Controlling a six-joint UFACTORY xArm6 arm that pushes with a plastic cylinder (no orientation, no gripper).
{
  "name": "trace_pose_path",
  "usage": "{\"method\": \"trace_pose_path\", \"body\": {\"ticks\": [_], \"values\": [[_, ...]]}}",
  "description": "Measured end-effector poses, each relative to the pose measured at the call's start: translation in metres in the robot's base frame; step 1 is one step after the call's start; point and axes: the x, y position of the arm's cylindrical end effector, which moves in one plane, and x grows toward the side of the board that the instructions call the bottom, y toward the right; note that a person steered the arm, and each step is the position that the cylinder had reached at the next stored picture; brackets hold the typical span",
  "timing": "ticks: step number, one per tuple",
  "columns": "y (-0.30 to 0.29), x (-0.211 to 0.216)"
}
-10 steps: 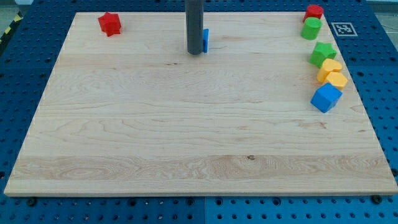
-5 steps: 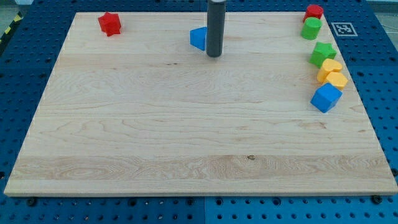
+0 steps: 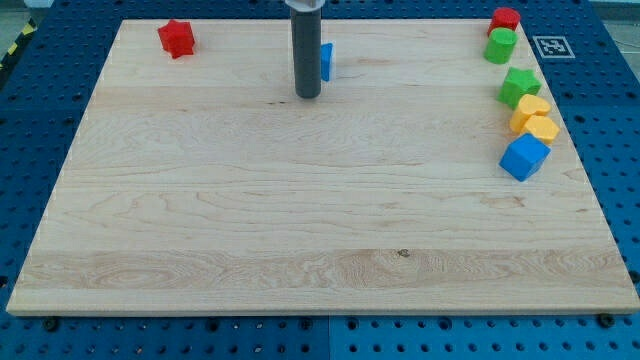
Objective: Move the blue triangle to the top center of the board
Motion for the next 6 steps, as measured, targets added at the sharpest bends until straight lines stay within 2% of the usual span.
{"method": "trace_pose_path", "body": {"ticks": [2, 3, 4, 5, 6], "values": [[0.002, -0.039], [0.003, -0.012], [0.009, -0.048], [0.009, -0.064], [0.012, -0.044]]}}
